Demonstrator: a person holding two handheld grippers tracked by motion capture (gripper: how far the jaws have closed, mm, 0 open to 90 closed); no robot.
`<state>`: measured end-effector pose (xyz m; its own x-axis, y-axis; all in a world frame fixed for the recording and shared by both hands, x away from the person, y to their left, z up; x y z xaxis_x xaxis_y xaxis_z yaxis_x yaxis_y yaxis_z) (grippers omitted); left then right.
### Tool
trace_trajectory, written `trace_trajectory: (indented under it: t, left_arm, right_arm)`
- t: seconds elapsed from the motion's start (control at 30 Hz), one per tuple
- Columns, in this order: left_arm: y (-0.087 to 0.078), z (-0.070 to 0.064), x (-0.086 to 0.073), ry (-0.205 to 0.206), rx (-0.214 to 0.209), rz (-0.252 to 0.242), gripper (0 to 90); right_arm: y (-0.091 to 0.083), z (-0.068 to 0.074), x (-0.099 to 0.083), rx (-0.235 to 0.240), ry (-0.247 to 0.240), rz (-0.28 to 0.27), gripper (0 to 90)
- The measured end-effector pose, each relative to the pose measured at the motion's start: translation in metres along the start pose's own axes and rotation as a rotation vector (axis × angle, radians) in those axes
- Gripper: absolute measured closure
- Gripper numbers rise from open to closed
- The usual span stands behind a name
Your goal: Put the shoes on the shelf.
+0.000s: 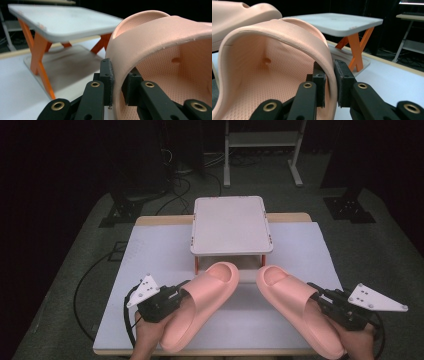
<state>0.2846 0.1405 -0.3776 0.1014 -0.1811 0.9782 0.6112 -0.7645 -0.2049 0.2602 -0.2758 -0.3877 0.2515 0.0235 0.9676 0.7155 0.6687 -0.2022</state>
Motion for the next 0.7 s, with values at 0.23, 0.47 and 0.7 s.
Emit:
trace_trajectory:
  t: [0.23,0.47,0.7]
  left_arm:
    - [0.001,0.007,0.021,0.013,-0.013,-0.019,80.2]
    - [0.013,0.018,0.036,0.016,-0.027,-0.010,80.2]
    - [0.021,0.031,0.048,-0.003,-0.024,-0.007,80.2]
  right_arm:
    - [-0.001,0.000,0.019,-0.006,0.020,-0.035,79.6]
    - [0.008,-0.002,0.038,-0.018,0.013,-0.033,79.6]
    - [0.018,-0.008,0.051,-0.016,0.029,-0.033,79.6]
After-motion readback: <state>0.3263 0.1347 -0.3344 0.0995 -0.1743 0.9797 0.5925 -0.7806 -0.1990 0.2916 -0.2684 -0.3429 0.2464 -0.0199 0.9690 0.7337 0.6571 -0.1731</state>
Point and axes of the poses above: each handheld gripper's, and its own axes: y roughly forward along the jaws, x roughly out of its top, z roughly to its left, the point moved 5 cm from there along y, roughly forward along the jaws, and after that the axes turned 9 degrees about y, right-handed, at the moved point
